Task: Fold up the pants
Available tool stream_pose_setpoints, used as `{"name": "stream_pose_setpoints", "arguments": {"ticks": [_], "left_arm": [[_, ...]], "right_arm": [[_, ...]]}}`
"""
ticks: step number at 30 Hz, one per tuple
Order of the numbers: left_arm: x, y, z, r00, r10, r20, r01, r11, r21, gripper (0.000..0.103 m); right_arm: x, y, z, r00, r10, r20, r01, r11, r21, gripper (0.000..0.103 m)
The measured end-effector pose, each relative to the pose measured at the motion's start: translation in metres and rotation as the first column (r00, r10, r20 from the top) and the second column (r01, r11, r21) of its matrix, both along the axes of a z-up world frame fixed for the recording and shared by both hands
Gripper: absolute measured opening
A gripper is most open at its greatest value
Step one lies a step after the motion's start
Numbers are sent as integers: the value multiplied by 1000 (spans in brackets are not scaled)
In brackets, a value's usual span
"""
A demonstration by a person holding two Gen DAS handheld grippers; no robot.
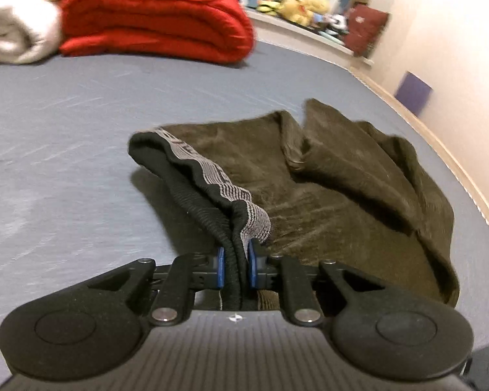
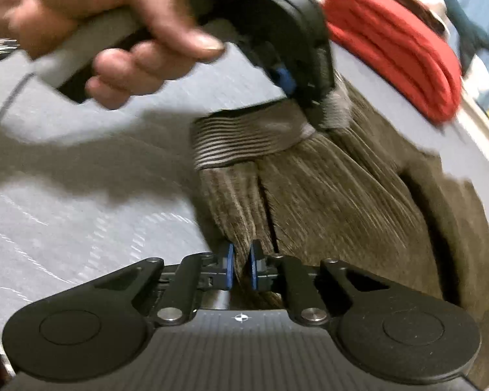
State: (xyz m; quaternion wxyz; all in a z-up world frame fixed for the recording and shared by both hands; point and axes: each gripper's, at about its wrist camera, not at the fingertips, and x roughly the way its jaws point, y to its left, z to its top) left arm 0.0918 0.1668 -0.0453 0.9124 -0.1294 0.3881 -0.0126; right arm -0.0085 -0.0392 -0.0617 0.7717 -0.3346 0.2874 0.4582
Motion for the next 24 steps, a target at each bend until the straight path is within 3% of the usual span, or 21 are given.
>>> {"name": "stream_pose_setpoints", "arguments": {"ticks": [3,9,13,15,17,18,19,20,22,23,24], "left_arm": [[-24,39,6,994,68,-88,-71,997,-22,15],[-88,95,15,984,142,-109,-125,981,149,15],[-109,123,20,968,212,-133,-182,962,204,15],[-115,131,19,962,229,-149,-194,956,221,17],[-114,135,16,943,281,-177,-237,943,233,20],[-112,134,20,935,306,-180,-256,932,256,24],[-111,131,25,931,324,-168,-270,922,279,36],[-111,127,32,934,326,-146,-275,917,290,47],[-104,114,47,947,309,-89,-270,914,304,51],[-101,105,54,955,289,-64,-257,917,305,51],[-99,96,58,964,264,-39,-242,925,295,51]], "right_arm": [[-25,13,12,994,107,-15,-106,992,69,10],[-82,71,24,948,319,-24,-312,939,142,10],[-112,118,23,919,393,-24,-384,907,173,10],[-122,136,18,920,392,-26,-382,909,169,10],[-118,149,10,943,333,-33,-325,935,142,10],[-117,150,8,954,297,-38,-290,948,134,11],[-114,141,9,961,273,-44,-265,954,138,12],[-110,136,12,965,257,-48,-248,957,151,13],[-93,117,26,975,218,-53,-204,960,191,19],[-83,105,34,981,188,-57,-171,961,218,30],[-73,92,42,986,154,-64,-134,959,252,34]]}}
